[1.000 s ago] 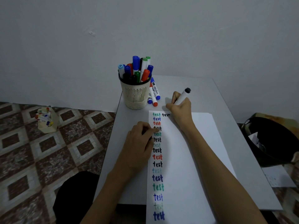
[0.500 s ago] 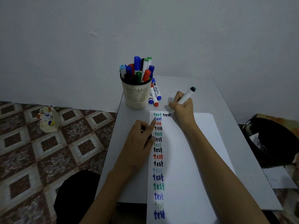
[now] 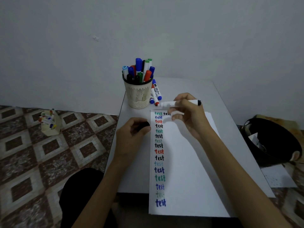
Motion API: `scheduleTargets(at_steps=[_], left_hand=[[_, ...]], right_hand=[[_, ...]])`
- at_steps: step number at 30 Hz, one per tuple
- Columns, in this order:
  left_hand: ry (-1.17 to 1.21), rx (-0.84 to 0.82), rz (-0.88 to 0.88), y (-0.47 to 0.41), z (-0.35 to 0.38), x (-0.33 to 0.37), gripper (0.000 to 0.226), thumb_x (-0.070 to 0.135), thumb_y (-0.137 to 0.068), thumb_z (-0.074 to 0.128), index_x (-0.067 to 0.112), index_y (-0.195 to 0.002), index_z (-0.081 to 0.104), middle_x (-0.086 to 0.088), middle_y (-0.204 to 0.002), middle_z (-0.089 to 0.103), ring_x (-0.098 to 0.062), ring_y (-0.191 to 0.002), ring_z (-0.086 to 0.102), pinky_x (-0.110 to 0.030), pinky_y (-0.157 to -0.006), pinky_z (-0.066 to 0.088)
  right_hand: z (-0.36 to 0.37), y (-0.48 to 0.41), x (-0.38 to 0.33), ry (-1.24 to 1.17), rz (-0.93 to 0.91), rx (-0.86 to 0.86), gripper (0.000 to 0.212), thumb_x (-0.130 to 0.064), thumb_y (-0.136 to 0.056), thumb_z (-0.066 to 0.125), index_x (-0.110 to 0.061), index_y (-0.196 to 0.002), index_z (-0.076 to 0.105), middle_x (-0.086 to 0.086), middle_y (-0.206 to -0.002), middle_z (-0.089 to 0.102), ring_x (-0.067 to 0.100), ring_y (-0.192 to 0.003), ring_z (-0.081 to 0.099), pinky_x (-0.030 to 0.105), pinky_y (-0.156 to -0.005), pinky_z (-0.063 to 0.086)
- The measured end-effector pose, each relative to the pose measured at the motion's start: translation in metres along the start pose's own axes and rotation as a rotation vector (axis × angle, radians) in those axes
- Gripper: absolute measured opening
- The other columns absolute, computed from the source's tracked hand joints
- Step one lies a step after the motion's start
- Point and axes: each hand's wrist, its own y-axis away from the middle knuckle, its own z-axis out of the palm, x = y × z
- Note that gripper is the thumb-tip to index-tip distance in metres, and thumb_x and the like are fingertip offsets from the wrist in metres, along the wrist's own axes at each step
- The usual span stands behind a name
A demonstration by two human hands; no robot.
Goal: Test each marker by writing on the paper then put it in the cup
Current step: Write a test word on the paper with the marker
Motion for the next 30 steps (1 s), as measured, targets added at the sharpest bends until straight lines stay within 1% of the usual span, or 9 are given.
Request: scheduleTargets(at_steps=[3,10,15,17,19,21,25,28,30], left_hand=[[0.066,-0.015,-0.014,0.0,-0.001,0.001,0.026,0.0,-0.078,0.069,0.016,-0.097,0.065,0.006,-0.096,0.069,-0.004,-0.091,0.066,-0.015,-0.078,0.05],[0.187,-0.103,0.006,0.003,-0.003,0.006,0.025,-0.005,-0.078,0.066,0.007,-0.1,0.065,0.004,-0.097,0.07,-0.008,-0.095,0.066,-0.016,-0.079,0.05],[0.164,-0.191,0.06,0.006,-0.003,0.006,0.025,-0.004,-0.078,0.065,0.01,-0.098,0.066,-0.005,-0.101,0.07,-0.016,-0.098,0.066,-0.025,-0.083,0.053],[0.159,-0.186,0.08,0.005,-0.005,0.005,0.026,-0.004,-0.078,0.066,0.012,-0.099,0.067,-0.005,-0.1,0.071,-0.017,-0.097,0.066,-0.027,-0.084,0.053],[0.188,-0.177,0.061,0.005,-0.006,0.005,0.026,-0.004,-0.077,0.067,0.011,-0.098,0.068,-0.003,-0.098,0.072,-0.018,-0.096,0.067,-0.028,-0.084,0.054],[0.208,-0.174,0.028,0.005,-0.005,0.005,0.025,-0.004,-0.076,0.068,0.01,-0.097,0.068,-0.001,-0.092,0.072,-0.018,-0.092,0.068,-0.026,-0.079,0.054],[0.21,-0.176,0.012,0.004,-0.006,0.005,0.02,-0.005,-0.075,0.068,0.007,-0.092,0.066,0.002,-0.08,0.072,-0.012,-0.075,0.067,-0.019,-0.069,0.052],[0.16,-0.186,0.034,0.004,-0.008,0.003,0.02,-0.005,-0.075,0.068,0.009,-0.09,0.066,0.005,-0.08,0.072,-0.012,-0.074,0.067,-0.018,-0.068,0.051],[0.122,-0.181,0.061,0.005,-0.009,0.001,0.02,-0.003,-0.075,0.069,0.01,-0.09,0.066,0.005,-0.082,0.072,-0.013,-0.076,0.067,-0.019,-0.068,0.052]], right_hand=[[0.0,0.023,0.001,0.073,-0.007,-0.007,0.013,0.011,-0.081,0.057,-0.002,-0.078,0.055,0.016,-0.069,0.064,0.023,-0.057,0.065,0.026,-0.047,0.051],[0.0,0.046,0.007,0.069,-0.004,0.049,0.018,0.015,-0.082,0.055,-0.001,-0.075,0.053,0.016,-0.067,0.065,0.025,-0.056,0.064,0.026,-0.049,0.05],[0.007,0.052,0.018,0.096,0.06,0.008,0.009,0.009,-0.083,0.062,0.004,-0.087,0.056,0.028,-0.089,0.068,0.032,-0.067,0.068,0.026,-0.053,0.054],[0.004,0.054,0.018,0.174,0.074,-0.033,0.012,0.006,-0.081,0.068,0.005,-0.088,0.059,0.024,-0.09,0.071,0.033,-0.07,0.069,0.029,-0.055,0.056],[-0.003,0.054,0.015,0.36,0.051,-0.076,0.017,0.001,-0.077,0.074,0.007,-0.088,0.063,0.015,-0.078,0.073,0.027,-0.06,0.068,0.03,-0.053,0.055],[-0.008,0.054,0.016,0.548,0.023,-0.101,0.017,-0.006,-0.077,0.077,0.002,-0.09,0.069,0.01,-0.071,0.072,0.021,-0.049,0.06,0.029,-0.047,0.048],[-0.004,0.057,0.024,0.718,-0.03,-0.19,0.012,-0.013,-0.086,0.07,-0.008,-0.096,0.073,0.013,-0.088,0.071,0.005,-0.049,0.052,0.017,-0.047,0.036],[0.001,0.056,0.024,0.64,0.024,-0.215,0.006,-0.011,-0.088,0.067,-0.011,-0.091,0.072,0.022,-0.084,0.066,0.02,-0.051,0.043,0.024,-0.045,0.03],[0.003,0.054,0.021,0.602,0.079,-0.239,0.008,-0.008,-0.089,0.064,-0.006,-0.092,0.071,0.026,-0.079,0.062,0.021,-0.047,0.034,0.025,-0.042,0.027]])
